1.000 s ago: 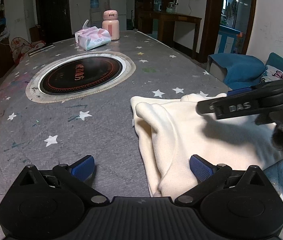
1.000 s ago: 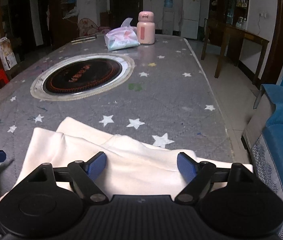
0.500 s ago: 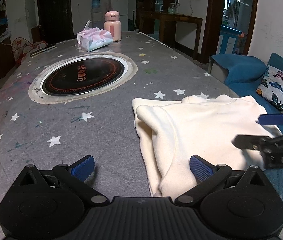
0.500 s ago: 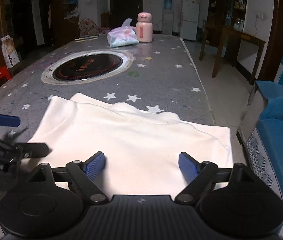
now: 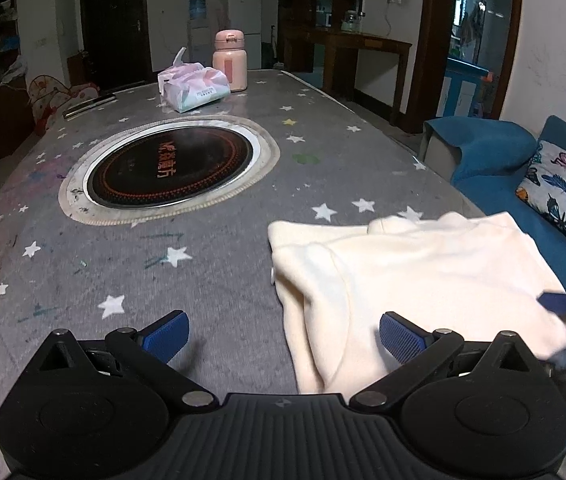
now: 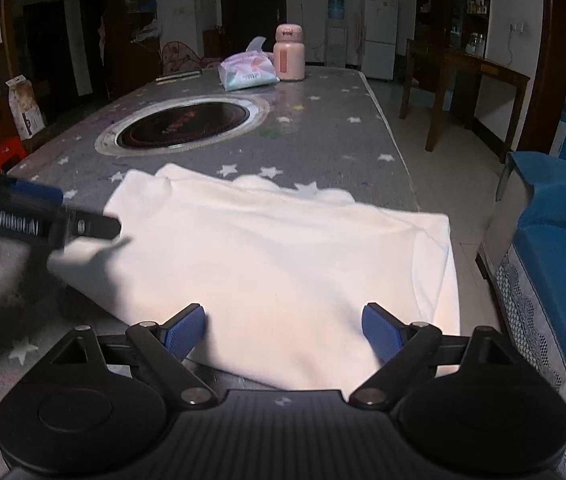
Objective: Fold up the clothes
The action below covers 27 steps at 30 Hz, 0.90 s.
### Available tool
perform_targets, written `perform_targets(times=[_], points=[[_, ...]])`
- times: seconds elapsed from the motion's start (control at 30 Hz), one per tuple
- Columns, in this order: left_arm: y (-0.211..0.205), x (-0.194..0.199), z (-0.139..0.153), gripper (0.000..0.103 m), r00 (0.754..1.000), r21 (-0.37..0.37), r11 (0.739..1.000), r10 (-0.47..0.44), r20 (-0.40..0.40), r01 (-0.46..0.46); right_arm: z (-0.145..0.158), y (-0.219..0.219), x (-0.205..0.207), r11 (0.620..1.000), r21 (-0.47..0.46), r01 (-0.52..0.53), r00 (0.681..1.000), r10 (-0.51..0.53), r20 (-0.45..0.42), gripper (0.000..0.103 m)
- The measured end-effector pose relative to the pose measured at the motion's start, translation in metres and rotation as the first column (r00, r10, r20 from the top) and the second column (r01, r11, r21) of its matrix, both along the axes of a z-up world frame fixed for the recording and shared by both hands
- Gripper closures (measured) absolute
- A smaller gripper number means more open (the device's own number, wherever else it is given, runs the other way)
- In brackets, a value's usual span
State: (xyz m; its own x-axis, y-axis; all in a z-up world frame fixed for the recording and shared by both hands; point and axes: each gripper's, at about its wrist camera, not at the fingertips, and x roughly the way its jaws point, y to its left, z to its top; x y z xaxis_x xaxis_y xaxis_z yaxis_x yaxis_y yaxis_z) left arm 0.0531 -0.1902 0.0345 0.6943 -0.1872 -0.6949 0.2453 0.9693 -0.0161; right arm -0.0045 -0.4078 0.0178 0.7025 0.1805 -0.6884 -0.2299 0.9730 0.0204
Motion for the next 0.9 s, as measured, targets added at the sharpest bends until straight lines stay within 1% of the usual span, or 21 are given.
perform_targets(times=[0.13, 0.23, 0.37, 0.5, 0.6, 0.9], points=[[0.001, 0.015, -0.008, 0.0, 0.999, 0.024, 0.999, 0.038, -0.017, -0.037, -0.001, 0.003, -0.001, 1.0, -0.007, -0.007, 1.0, 0.007, 0.006, 0.011], [0.004, 0.017, -0.013, 0.0, 0.999, 0.02, 0.999, 0.045, -0.032, -0.044, 0.0, 0.002, -0.002, 1.0, 0.001, -0.004, 1.0, 0.004, 0.008, 0.011], [0.006, 0.011, -0.011, 0.0, 0.999, 0.016, 0.999, 0.035, -0.028, -0.034, 0.002, 0.0, -0.004, 1.0, 0.02, 0.005, 1.0, -0.006, 0.017, 0.009], [0.006, 0.007, -0.012, 0.0, 0.999, 0.03, 0.999, 0.032, -0.028, -0.031, -0.002, 0.003, -0.005, 1.0, 0.001, 0.001, 1.0, -0.001, 0.011, 0.008], [0.008, 0.002, -0.01, 0.0, 0.999, 0.026, 0.999, 0.037, -0.026, -0.036, 0.0, 0.006, -0.006, 1.0, -0.01, 0.002, 1.0, -0.001, 0.016, 0.008], [0.011, -0.017, -0.002, 0.0, 0.999, 0.011, 1.0, 0.029, -0.012, -0.029, 0.005, 0.01, -0.018, 1.0, -0.004, 0.005, 1.0, -0.005, 0.024, 0.006]])
